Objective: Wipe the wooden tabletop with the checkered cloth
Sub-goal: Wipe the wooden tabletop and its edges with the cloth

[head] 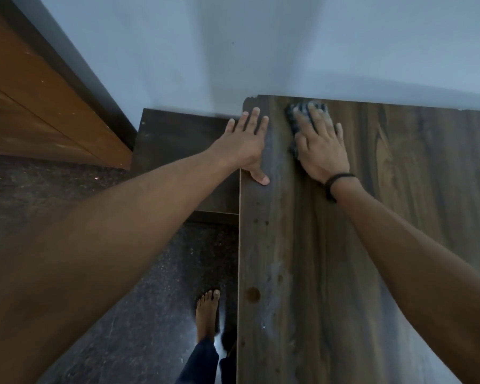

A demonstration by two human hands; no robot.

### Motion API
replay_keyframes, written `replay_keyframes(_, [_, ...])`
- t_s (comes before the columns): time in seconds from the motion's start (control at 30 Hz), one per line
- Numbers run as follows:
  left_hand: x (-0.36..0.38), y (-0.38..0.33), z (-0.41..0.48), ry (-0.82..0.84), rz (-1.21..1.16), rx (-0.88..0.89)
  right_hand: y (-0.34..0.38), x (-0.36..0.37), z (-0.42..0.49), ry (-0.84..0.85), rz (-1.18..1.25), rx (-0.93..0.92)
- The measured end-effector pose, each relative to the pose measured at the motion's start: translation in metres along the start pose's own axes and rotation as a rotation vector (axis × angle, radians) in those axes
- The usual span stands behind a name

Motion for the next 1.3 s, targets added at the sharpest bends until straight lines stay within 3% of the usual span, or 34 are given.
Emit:
replay_keyframes(0.07, [-0.001, 0.001, -0.005, -0.049, -0.002, 0.011, 0.008, 0.000, 0.021, -0.003, 0.040, 0.203])
replay_keyframes(0.1, [0.001, 0.001, -0.012, -0.084, 0.014, 0.016, 0.019, 0.005, 0.022, 0.011, 0.044, 0.215])
replay_keyframes(0.2, [0.014, -0.008, -0.036, -0.109, 0.038, 0.059, 0.026, 0.014, 0.002, 0.032, 0.024, -0.015])
replay_keyframes(0.37, [0.032, -0.012, -0.048, -0.039, 0.018, 0.072, 0.030, 0.012, 0.033, 0.000, 0.029, 0.140])
replay_keyframes(0.5, [0.036, -0.012, -0.053, -0.052, 0.027, 0.080, 0.032, 0.013, 0.027, 0.088, 0.011, -0.108])
replay_keyframes(0.63, [0.031, -0.015, -0.051, -0.027, 0.054, 0.080, 0.040, 0.011, 0.045, 0.086, -0.006, -0.017])
replay_keyframes(0.77, [0.031, -0.017, -0.053, -0.015, 0.071, 0.069, 0.043, 0.011, 0.043, 0.163, 0.014, -0.257])
replay_keyframes(0.9, [0.027, -0.018, -0.052, -0.002, 0.068, 0.068, 0.044, 0.012, 0.058, 0.117, 0.009, -0.124])
replay_keyframes(1.03, [0.032, -0.014, -0.056, -0.022, 0.024, 0.065, 0.024, 0.008, 0.048, 0.119, 0.001, -0.224])
replay_keyframes(1.17, [0.034, -0.012, -0.052, -0.017, 0.006, 0.074, 0.002, 0.000, 0.030, 0.043, -0.015, 0.009])
replay_keyframes(1.3, [0.034, -0.011, -0.053, -0.031, -0.011, 0.074, -0.004, -0.003, 0.007, 0.105, -0.009, -0.144])
Point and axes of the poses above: each hand's wrist, its own z-axis towards the middle knuckle, its own x-axis out of the palm, y = z × x, the point moved 1 cm from there along z, towards the middle knuckle, and after that the axes turned 11 degrees about -y, right-handed, at the moved point
